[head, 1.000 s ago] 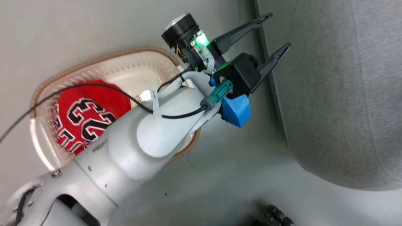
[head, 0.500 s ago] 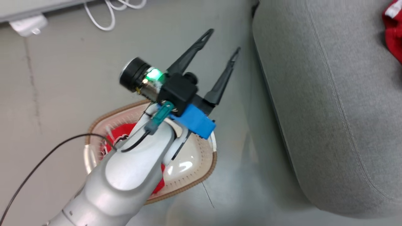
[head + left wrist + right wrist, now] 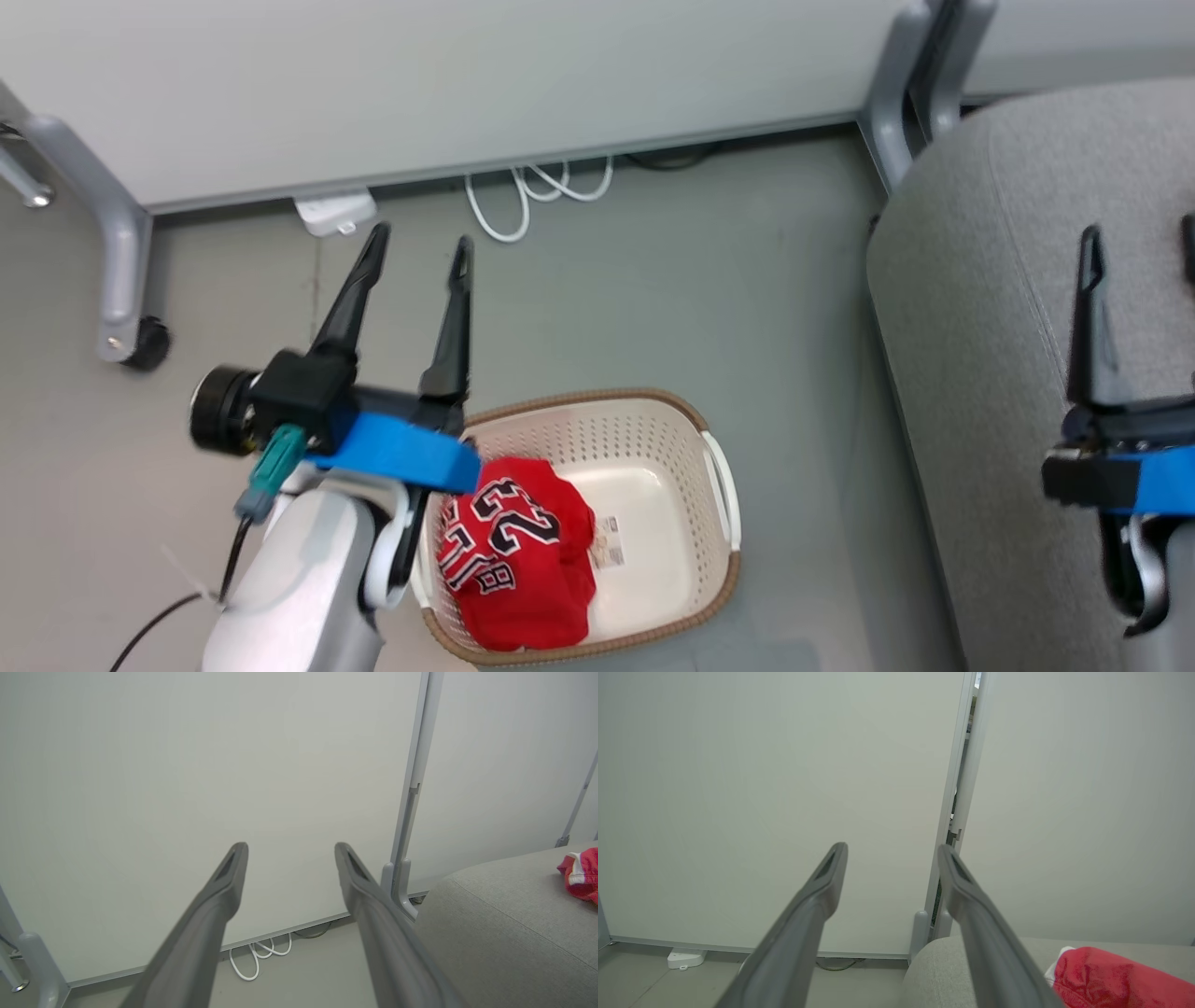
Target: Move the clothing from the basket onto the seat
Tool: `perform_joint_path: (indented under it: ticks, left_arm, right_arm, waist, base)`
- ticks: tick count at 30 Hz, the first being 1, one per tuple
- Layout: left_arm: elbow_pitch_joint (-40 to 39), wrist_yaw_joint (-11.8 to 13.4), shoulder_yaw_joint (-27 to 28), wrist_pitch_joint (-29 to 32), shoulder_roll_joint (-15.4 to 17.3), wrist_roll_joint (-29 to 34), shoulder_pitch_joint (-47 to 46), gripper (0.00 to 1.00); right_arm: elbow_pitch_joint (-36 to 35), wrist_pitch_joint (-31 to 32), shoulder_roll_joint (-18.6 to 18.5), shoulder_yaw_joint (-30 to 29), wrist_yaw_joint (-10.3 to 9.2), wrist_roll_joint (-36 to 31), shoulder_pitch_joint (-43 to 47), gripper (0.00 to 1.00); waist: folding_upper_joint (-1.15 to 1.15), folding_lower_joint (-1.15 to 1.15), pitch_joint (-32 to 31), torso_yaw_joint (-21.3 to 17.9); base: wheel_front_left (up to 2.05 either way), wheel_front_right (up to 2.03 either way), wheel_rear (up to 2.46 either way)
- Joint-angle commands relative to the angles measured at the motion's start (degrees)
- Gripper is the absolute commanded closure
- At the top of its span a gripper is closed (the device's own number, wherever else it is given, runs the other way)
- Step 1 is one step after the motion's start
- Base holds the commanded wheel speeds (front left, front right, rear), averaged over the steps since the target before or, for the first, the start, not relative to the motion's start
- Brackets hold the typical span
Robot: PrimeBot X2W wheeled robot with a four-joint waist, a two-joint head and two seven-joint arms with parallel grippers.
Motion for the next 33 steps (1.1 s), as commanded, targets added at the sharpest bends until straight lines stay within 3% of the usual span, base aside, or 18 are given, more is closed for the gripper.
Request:
perform_joint_path:
  ticks: [1, 7, 17, 24, 33]
  left_arm:
    - [-0.3, -0.2, 1.1, -0.2, 0.2, 0.6, 1.6, 0.00]
    - [-1.5, -2.2, 7.0, -0.2, -0.7, 2.8, 9.8, 0.00]
    - [-2.1, -5.9, 12.1, -0.2, -2.8, 5.7, 18.5, 0.00]
    - [-1.1, -8.5, 12.8, -0.2, -3.7, 7.8, 21.7, 0.00]
    - [-0.6, -9.1, 13.0, -0.2, -4.0, 8.4, 22.6, 0.00]
  right_arm:
    - [-0.1, 0.0, 0.5, 0.4, -0.03, 0.0, 1.6, 0.00]
    - [1.8, 0.0, 2.6, 1.8, -0.02, 0.7, 6.8, 0.00]
    - [4.8, 0.0, 5.5, 3.2, -0.02, 1.5, 14.0, 0.00]
    - [5.7, 0.0, 7.5, 2.8, -0.02, 1.9, 18.1, 0.00]
    - [6.4, 0.0, 8.6, 2.6, -0.02, 2.1, 19.3, 0.00]
  waist:
    - [0.00, 0.01, -3.7, 3.1]
    - [0.00, 0.01, -7.7, 4.5]
    - [0.00, 0.01, -12.7, 4.9]
    - [0.00, 0.01, -13.6, 4.4]
    - [0.00, 0.01, -13.7, 3.9]
  base:
    - [0.00, 0.00, 0.00]
    - [0.00, 0.00, 0.00]
    - [0.00, 0.00, 0.00]
    - [0.00, 0.00, 0.00]
    - [0.00, 0.00, 0.00]
